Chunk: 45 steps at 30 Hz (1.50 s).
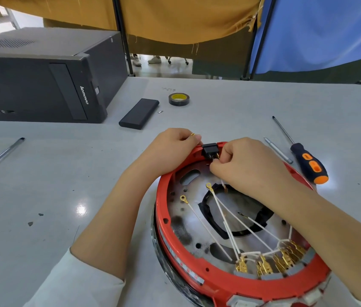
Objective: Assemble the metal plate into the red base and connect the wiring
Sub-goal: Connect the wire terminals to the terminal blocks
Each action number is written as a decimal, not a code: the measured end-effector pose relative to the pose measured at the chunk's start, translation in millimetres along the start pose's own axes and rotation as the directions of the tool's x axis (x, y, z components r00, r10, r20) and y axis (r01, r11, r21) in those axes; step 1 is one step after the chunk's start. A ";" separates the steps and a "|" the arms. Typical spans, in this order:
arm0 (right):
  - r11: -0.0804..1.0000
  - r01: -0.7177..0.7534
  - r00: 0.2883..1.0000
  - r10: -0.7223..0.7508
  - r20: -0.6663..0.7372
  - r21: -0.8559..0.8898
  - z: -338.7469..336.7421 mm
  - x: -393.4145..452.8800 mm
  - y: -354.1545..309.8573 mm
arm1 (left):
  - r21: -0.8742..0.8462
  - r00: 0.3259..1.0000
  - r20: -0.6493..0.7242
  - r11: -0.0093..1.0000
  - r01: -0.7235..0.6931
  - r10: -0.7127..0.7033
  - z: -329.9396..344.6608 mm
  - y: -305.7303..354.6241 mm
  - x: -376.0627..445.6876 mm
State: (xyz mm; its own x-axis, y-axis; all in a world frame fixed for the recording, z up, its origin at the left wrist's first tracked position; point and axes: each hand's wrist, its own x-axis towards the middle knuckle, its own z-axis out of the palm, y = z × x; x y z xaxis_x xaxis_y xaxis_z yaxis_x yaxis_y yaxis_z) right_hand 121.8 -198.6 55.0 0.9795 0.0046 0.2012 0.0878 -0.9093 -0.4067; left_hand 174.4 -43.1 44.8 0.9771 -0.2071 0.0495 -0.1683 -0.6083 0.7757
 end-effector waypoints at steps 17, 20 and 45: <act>1.000 -0.008 1.000 0.008 0.002 -0.003 -4.5 -6.2 -1.1 | 0.028 1.000 0.004 1.000 -0.004 0.004 -0.7 2.1 -1.2; 0.999 0.003 1.000 -0.004 -0.017 -0.051 -1.9 -4.4 -3.6 | 0.022 1.000 0.008 1.000 0.004 -0.004 -0.2 2.8 -1.7; 0.920 0.133 0.986 -0.162 -0.049 -0.368 0.2 -12.7 -15.2 | 0.080 1.000 -0.007 0.997 -0.021 0.022 -0.7 3.2 -2.9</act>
State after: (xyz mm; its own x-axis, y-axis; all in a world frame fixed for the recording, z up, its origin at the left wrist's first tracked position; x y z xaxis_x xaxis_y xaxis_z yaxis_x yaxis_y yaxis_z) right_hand 108.0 -184.8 58.4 0.9422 0.1318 0.3081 0.1448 -0.9893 -0.0195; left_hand 171.1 -43.9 47.6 0.9741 -0.2149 0.0709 -0.1988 -0.6633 0.7215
